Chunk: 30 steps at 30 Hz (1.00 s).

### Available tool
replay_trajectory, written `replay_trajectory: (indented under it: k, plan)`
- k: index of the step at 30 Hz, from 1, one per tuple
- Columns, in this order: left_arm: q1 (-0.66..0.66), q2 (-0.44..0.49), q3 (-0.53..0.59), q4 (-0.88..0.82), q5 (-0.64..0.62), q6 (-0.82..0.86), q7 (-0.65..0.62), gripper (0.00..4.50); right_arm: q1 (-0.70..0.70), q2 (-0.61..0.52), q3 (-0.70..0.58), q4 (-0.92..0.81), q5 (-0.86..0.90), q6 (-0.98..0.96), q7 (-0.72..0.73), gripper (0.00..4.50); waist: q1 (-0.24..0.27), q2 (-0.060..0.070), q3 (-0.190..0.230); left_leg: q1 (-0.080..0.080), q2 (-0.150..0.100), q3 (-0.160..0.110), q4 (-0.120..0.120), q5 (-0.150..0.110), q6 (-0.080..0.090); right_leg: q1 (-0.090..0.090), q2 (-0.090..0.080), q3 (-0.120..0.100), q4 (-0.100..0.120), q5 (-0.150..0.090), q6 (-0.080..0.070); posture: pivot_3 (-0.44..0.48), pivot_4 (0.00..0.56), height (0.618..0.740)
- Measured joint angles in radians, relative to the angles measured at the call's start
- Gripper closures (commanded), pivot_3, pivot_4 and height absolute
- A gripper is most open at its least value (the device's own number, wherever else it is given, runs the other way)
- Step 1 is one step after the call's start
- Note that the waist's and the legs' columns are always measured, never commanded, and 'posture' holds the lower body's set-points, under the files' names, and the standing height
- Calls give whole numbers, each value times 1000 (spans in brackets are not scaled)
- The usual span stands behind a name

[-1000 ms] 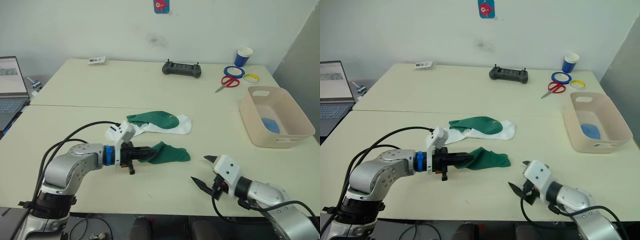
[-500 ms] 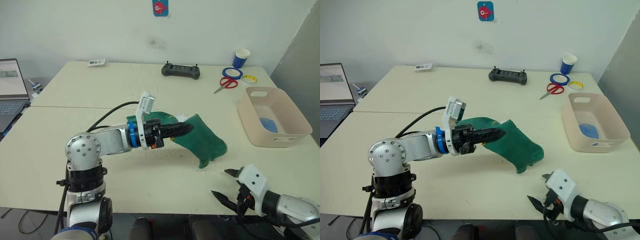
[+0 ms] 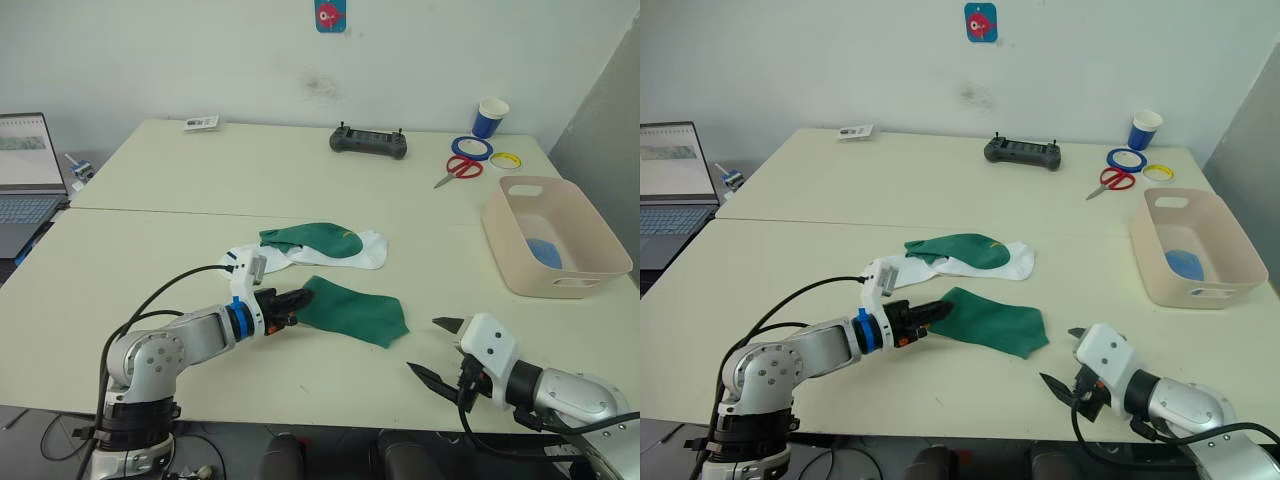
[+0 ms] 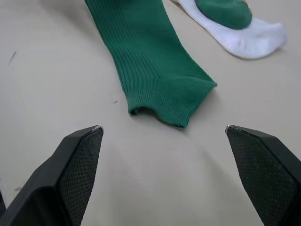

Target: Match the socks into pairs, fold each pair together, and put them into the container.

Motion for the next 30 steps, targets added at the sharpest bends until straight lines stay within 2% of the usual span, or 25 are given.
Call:
replay_trajectory:
  k: [6, 8, 9, 12, 20, 22, 24, 26, 30]
  plan:
    - [114, 38, -59, -51, 142, -115, -60, 4490, -59, 11, 60, 10, -3, 4, -8, 0, 0, 0, 0, 0, 0, 0, -1, 0, 0, 0, 0, 0, 0, 0, 0, 0, 150, 740]
    - [126, 39, -64, -55, 169, -143, -75, 4490, -83, 17, 79, 10, -2, 7, -15, 0, 0, 0, 0, 0, 0, 0, 0, 0, 0, 0, 0, 0, 0, -3, -6, 0, 150, 740]
    - [127, 45, -64, -56, 178, -153, -87, 3973, -93, 17, 86, 10, -3, 10, -18, 0, 0, 0, 0, 0, 0, 0, 0, 0, 0, 0, 0, 0, 0, -3, -6, 0, 150, 740]
    - [133, 68, -61, -56, 201, -189, -128, 3224, -120, 17, 98, 11, -3, 17, -19, 0, 0, 0, 0, 0, 0, 0, 0, 0, 0, 0, -1, 0, 0, -4, -6, 0, 150, 740]
    - [208, 207, 31, -51, 253, -286, -268, 704, -131, 18, 119, 17, -4, 20, -32, 0, -2, 0, 0, 0, 1, 0, -2, 0, 0, -2, -1, -1, 0, -5, -8, 0, 150, 740]
    - [222, 272, 21, -19, 340, -420, -357, 77, -137, 20, 129, 20, -4, 20, -38, 0, -2, 0, 0, 0, 1, 0, -2, 0, 0, -3, -1, -1, 0, -5, -9, 0, 150, 740]
    - [226, 367, -14, 56, 474, -647, -484, 18, -147, 21, 133, 23, -4, 19, -38, 0, -1, 0, 0, -1, 1, 1, -3, 0, 0, -5, -2, -1, 0, -5, -9, 0, 150, 740]
    - [212, 458, -53, 165, 613, -955, -644, 18, -153, 21, 134, 28, -4, 18, -39, 0, 0, 1, 0, -1, 0, 4, -6, 0, -1, -6, -4, 0, 0, -5, -11, 0, 150, 740]
    - [143, 503, -153, 379, 752, -1424, -882, 18, -161, 21, 152, 39, -5, 13, -38, 0, 3, 1, 0, -4, 0, 9, -9, 0, -1, -11, -10, 0, -2, -6, -11, 0, 150, 740]
